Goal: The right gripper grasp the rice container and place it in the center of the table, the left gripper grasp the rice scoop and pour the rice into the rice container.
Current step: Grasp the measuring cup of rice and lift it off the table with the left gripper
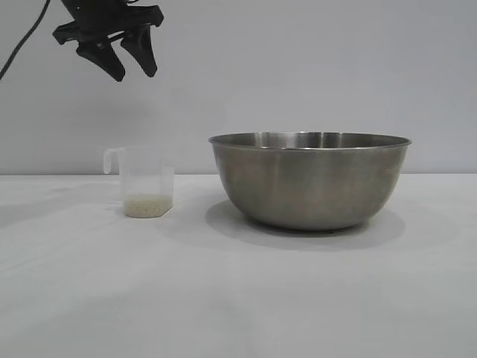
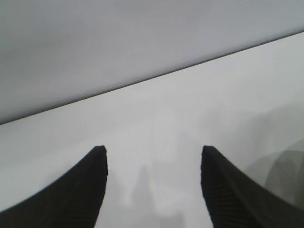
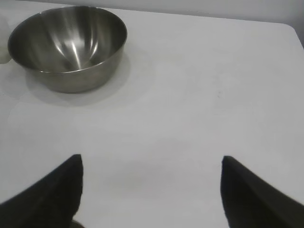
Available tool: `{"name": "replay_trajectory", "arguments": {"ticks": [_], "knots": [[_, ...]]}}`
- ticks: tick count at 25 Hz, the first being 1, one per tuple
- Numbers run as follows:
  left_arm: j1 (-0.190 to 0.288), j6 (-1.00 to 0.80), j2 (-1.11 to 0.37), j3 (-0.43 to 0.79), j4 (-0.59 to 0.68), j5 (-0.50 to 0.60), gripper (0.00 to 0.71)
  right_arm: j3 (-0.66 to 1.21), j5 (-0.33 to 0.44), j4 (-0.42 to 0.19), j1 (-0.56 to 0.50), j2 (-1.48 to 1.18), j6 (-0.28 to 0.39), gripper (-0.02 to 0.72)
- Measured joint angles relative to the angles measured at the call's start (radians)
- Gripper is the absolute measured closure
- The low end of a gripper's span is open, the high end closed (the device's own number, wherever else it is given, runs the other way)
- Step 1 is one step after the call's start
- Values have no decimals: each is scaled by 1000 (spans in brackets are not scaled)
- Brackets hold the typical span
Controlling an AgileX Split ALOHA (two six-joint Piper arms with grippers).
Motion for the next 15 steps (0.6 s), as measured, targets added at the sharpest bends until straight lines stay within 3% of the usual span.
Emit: {"name": "replay_trajectory", "arguments": {"ticks": [4,15], "knots": [[0,0,-13,0,-50,-4,329,0,0,0,0,0,0,158],[0,-14,-13,0,-416,9,329,0,0,0,0,0,0,158]]}}
